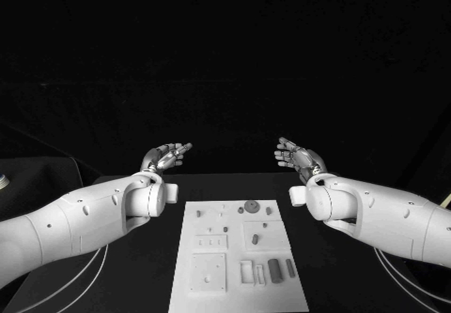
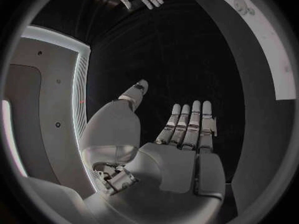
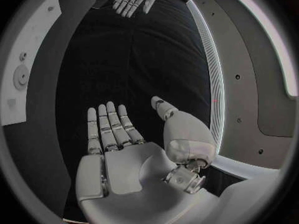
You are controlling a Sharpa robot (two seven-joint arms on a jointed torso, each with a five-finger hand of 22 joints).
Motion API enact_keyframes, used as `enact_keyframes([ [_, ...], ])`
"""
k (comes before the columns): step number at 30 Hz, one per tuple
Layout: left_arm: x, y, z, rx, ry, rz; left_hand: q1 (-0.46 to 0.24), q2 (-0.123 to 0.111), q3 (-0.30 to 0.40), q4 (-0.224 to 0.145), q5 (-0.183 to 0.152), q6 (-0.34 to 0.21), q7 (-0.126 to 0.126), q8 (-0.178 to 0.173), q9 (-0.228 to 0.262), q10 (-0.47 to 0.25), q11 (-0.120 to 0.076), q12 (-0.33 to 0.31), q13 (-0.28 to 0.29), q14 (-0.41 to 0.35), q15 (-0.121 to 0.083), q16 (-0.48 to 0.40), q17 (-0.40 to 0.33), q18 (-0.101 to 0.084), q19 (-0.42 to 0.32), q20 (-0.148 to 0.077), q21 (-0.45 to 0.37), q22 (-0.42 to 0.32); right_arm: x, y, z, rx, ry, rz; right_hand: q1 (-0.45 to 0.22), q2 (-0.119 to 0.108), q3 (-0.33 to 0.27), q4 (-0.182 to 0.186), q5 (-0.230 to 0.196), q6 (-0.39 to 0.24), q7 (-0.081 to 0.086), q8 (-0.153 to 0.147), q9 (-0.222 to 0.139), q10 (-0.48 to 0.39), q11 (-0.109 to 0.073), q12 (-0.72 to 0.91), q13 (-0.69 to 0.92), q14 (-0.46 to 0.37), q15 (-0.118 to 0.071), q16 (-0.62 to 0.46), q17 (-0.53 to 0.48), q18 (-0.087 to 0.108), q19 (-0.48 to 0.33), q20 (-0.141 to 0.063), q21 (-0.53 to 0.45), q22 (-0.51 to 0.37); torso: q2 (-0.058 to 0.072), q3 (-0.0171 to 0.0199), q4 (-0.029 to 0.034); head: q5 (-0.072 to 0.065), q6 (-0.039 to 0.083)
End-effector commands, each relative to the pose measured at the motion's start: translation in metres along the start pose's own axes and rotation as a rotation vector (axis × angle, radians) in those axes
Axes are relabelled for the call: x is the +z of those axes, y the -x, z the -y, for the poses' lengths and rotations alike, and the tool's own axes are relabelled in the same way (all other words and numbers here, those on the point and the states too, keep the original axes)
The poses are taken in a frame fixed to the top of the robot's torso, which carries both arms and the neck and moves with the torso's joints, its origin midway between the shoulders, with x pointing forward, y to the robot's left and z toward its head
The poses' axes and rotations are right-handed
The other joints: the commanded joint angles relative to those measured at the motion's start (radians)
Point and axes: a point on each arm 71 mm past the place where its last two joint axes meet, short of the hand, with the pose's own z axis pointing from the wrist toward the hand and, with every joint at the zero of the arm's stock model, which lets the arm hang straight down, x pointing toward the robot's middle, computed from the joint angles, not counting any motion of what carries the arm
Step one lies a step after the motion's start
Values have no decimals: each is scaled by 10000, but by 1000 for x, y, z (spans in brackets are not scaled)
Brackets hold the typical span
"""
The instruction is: Assemble the parts on the task board
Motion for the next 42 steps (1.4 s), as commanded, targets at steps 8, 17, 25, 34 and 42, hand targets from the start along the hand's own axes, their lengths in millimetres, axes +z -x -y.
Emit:
enact_keyframes([
  [8,31,9,14,464,1147,-1278,79,203,32,52,34,605,276,433,258,775,171,462,231,890,130,491,194,-152,212,-94,535,242,29,12,-10,-279,-1564,-2774,1586,-400,280,-865,30,774,122,421,154,928,46,491,223,1291,103,528,222,-141,387,-40,466,459,-1,1,2,1,-1],
  [17,15,11,-1,873,1022,-2517,682,729,265,-358,77,2835,446,1021,486,3901,319,929,291,4479,-64,1558,891,303,3038,-723,1745,413,36,29,6,-7223,-59,-3198,2994,-986,520,-838,38,2305,118,766,206,2975,31,976,315,3345,45,1097,454,-141,1856,-345,1621,862,40,-25,-27,25,-401],
  [25,3,3,0,914,519,-3275,1686,1112,845,-582,63,4185,395,1072,436,6049,148,1234,400,5731,-271,1705,1276,594,4268,-844,1891,237,34,17,8,-9096,491,-3758,3432,-1145,533,-861,37,3001,116,809,163,3967,-52,1110,303,4395,-74,1439,611,-2,2727,-496,1883,844,251,-60,74,-102,-375],
  [34,-13,-14,6,845,-73,-4591,1903,932,992,-568,43,4711,340,1166,456,6573,79,1295,422,5995,-319,1716,1399,624,4504,-828,1902,191,36,7,6,-10103,1167,-3878,3718,-1286,453,-886,32,3356,79,704,67,4878,-161,1314,360,5368,-251,1771,788,242,3588,-589,2083,799,578,-94,343,-306,-268],
  [42,-27,-22,11,700,-115,-5081,1686,738,837,-448,47,4957,340,1054,388,6842,50,1163,366,6789,-518,2001,1692,794,5226,-912,2171,243,38,-6,3,-11778,2097,-3861,4229,-1487,-214,-916,44,3589,49,210,-311,7007,-729,2776,1361,7819,-958,3355,2064,1040,6034,-786,2910,847,909,-175,668,-440,-153],
])
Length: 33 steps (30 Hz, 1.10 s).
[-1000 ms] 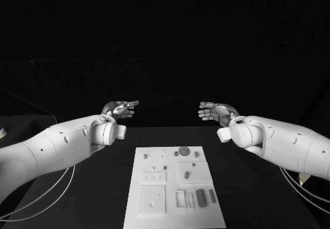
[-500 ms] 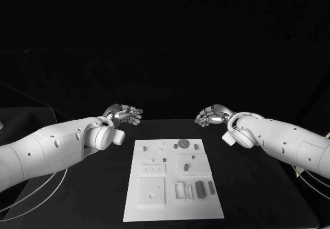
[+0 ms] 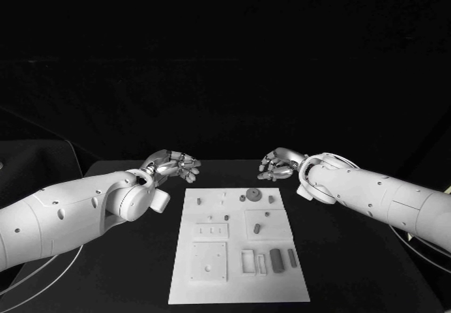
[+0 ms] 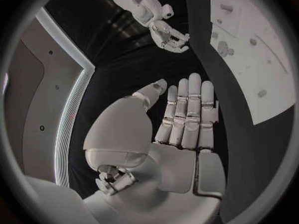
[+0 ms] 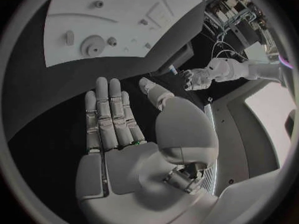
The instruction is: Assemble the parts on the task board
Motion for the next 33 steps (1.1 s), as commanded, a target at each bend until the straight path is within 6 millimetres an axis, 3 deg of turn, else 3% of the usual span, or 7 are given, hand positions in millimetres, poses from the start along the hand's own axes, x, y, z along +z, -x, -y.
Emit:
enact_keyframes([
  [1,-1,-8,6,93,-383,-511,-16,-73,-37,15,-15,60,-3,-70,-23,72,-4,-70,-20,197,-59,75,71,264,186,-29,92,25,2,-2,-9,-1729,580,105,245,-23,-497,1,20,47,20,-224,-225,836,-398,1200,962,914,-397,1364,1099,414,1239,-134,597,154,274,-75,244,-94,59],
  [3,-1,-9,7,83,-394,-527,-52,-104,-89,18,-16,102,1,-149,-61,166,-15,-131,-36,562,-176,223,228,355,534,-80,242,60,3,-5,-15,-2127,693,-22,339,-22,-699,15,12,41,22,-288,-334,916,-539,1879,1506,988,-543,2094,1689,531,1596,-191,865,246,362,-104,313,-140,51],
  [4,-1,-10,9,80,-408,-532,-68,-123,-110,19,-18,106,8,-173,-72,187,-18,-148,-40,659,-209,266,273,378,627,-92,284,70,4,-8,-18,-2446,735,-157,474,-5,-1085,69,17,5,37,-362,-558,887,-849,3744,2904,1155,-947,4112,3173,802,2390,-375,1726,621,443,-133,362,-208,85],
  [8,-2,-10,11,57,-451,-466,-99,-159,-145,23,-22,71,18,-222,-94,212,-19,-167,-44,748,-241,305,321,400,715,-103,322,78,5,-14,-25,-3191,637,-432,639,-41,-1249,126,52,-331,14,-340,-929,634,-1270,6715,5061,1484,-1509,7310,5167,1225,3381,-698,3417,1414,642,-185,463,-260,159],
  [12,-2,-9,13,49,-495,-445,-113,-177,-160,24,-25,39,19,-250,-106,222,-20,-173,-45,764,-248,310,335,405,737,-106,330,78,8,-19,-30,-3671,425,-749,544,-76,-1157,175,119,-632,-17,-282,-1185,1195,-1607,8350,6055,4223,-1782,10721,7948,1639,4327,-876,4586,2053,842,-266,569,-386,262],
  [19,-2,-10,16,23,-531,-458,-124,-189,-171,26,-25,22,19,-265,-112,224,-19,-179,-47,766,-249,309,341,406,745,-105,332,77,10,-23,-32,-4301,85,-977,470,-30,-1091,194,122,-581,-60,-128,-1277,3698,-1895,10894,9407,6222,-1905,12453,9891,1673,5413,-1103,4873,2744,1061,-370,705,-504,320],
  [33,-4,-8,21,-110,-588,-534,-175,-224,-209,41,-27,-31,21,-314,-133,217,-13,-205,-55,761,-250,298,359,407,757,-102,328,70,12,-20,-30,-4749,-396,-590,455,-1,-1053,207,127,-560,-46,-108,-1296,3915,-1933,11089,9577,6568,-1919,12695,10277,1673,5662,-1162,4887,2905,1432,-476,858,-659,435],
])
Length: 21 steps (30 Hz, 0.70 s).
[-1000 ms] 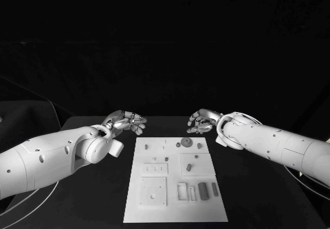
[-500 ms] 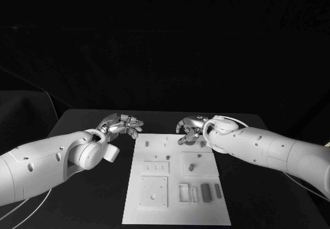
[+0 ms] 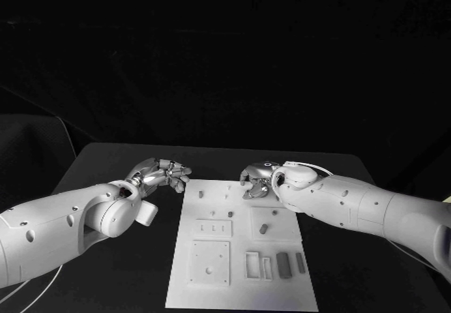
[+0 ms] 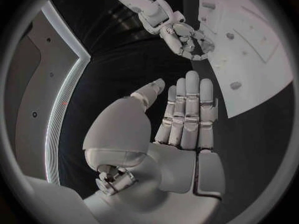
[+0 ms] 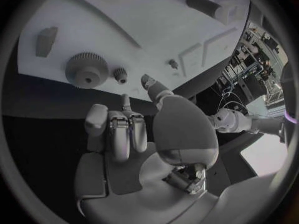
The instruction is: Assemble the parts on the task board
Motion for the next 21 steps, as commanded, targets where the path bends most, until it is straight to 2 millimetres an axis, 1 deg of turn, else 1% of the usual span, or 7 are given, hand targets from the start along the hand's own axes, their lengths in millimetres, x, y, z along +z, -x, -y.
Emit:
enact_keyframes([
  [1,0,-1,4,-120,-148,-166,-47,-94,-70,1,-28,-58,19,-58,-17,81,1,-72,-18,65,14,17,16,113,63,22,25,-2,0,0,4,-405,-395,62,-75,8,62,0,51,35,6,31,-13,1219,-35,50,542,3497,58,1844,4800,130,72,13,1666,19,138,-34,52,-52,15],
  [4,-1,-1,4,-116,-107,-147,-54,-99,-77,2,-27,-68,19,-67,-21,77,2,-78,-20,63,15,14,19,113,63,22,24,-4,-1,0,5,-409,-406,-14,-77,28,76,8,55,35,3,31,-16,1229,-37,60,546,3504,58,1850,4804,130,95,8,1664,34,190,-38,68,-74,45],
  [6,-1,0,4,-117,-105,-147,-28,-54,-54,-5,-6,-91,21,-92,-32,69,1,-97,-26,57,11,4,30,122,70,17,19,-10,-1,0,6,-412,-408,-65,-77,46,89,15,59,49,6,39,-15,1240,-38,69,552,3513,58,1857,4813,130,115,3,1662,48,199,-43,77,-86,35],
  [9,-1,0,4,-122,-95,-117,-16,-36,-44,-9,1,-99,21,-102,-37,66,0,-104,-28,55,9,0,34,125,73,15,16,-13,-2,-1,8,-402,-431,-125,-78,52,94,17,60,56,7,42,-15,1241,-39,70,548,3516,58,1859,4815,130,122,1,1661,53,207,-42,72,-98,32],
  [13,-1,0,5,-155,-69,-85,-52,-65,-75,-2,-5,-166,45,-158,-61,38,10,-140,-39,48,12,-14,50,124,75,18,7,-22,-3,-1,10,-368,-473,-184,-76,70,108,21,64,76,7,52,-13,1250,-40,79,555,3523,59,1864,4821,130,138,-3,1658,66,261,-32,77,-110,6],
  [18,-1,1,5,-151,-63,-68,-64,-73,-85,1,-7,-187,52,-177,-69,28,13,-151,-43,48,12,-18,56,124,76,19,4,-25,-3,-2,12,-347,-499,-264,-74,94,127,27,68,118,3,73,-8,1263,-40,91,566,3526,60,1868,4821,130,159,-9,1652,84,262,-19,79,-103,-25],
  [21,-1,1,5,-149,-58,-61,-69,-75,-89,2,-8,-196,54,-183,-72,24,14,-156,-44,47,13,-19,58,124,77,20,3,-26,-3,-2,13,-352,-536,-267,-62,135,177,29,76,250,-37,136,10,1280,-37,110,578,3543,63,1883,4836,130,204,-23,1637,130,286,-11,85,-115,-15],
])
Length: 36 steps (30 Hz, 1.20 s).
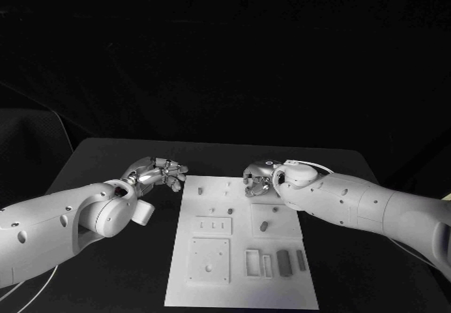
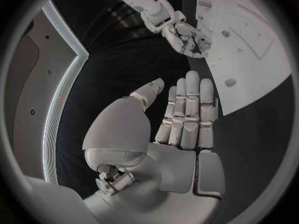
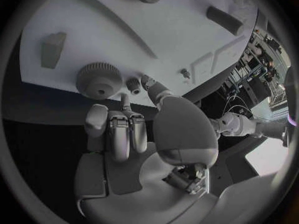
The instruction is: Assemble the parts on the task board
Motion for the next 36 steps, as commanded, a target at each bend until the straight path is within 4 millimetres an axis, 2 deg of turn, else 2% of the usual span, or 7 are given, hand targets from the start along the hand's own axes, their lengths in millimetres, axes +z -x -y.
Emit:
enact_keyframes([
  [1,0,-1,2,-98,-52,-87,-36,-41,-64,-24,-8,-71,3,-58,-19,24,15,-41,-14,48,13,-20,17,200,77,20,3,-13,0,-2,2,-127,-61,-256,-14,110,81,-22,38,121,-9,61,15,1283,-36,71,584,3557,74,1887,4840,129,101,7,1632,32,35,18,9,-3,-6],
  [13,1,-1,2,-95,-37,-79,-43,-42,-70,-22,-7,-86,6,-71,-24,15,17,-51,-17,48,13,-23,22,200,78,20,1,-16,-1,-3,1,-49,60,-362,100,310,359,-70,195,796,-89,319,84,1253,-15,59,517,3550,91,1896,4810,129,188,-26,1562,223,96,33,18,-18,-17],
  [19,1,-1,2,-99,-33,-80,-44,-42,-71,-22,-7,-91,7,-76,-26,11,18,-56,-18,47,13,-25,24,201,79,20,0,-17,-1,-4,0,-46,84,-432,133,375,445,-86,275,966,-106,372,93,1252,-8,58,515,3556,96,1903,4816,129,192,-28,1546,269,110,27,32,-23,-36],
  [29,1,1,1,-114,9,-20,-47,-44,-75,-23,-7,-100,8,-85,-30,2,20,-64,-21,46,13,-27,27,201,79,20,-2,-19,-2,-4,3,-68,-37,-490,135,370,452,-91,281,992,-104,379,94,1248,-7,54,508,3557,97,1904,4817,129,192,-28,1544,277,163,49,41,-42,-1],
  [36,2,2,1,-135,58,-18,-55,-56,-85,-25,-8,-121,10,-103,-38,-18,25,-82,-27,44,13,-33,33,202,78,20,-6,-22,-2,-4,2,-71,-83,-468,120,286,445,-110,277,988,-78,356,78,1238,-4,46,490,3559,100,1907,4819,129,190,-26,1541,302,184,56,50,-76,-4],
])
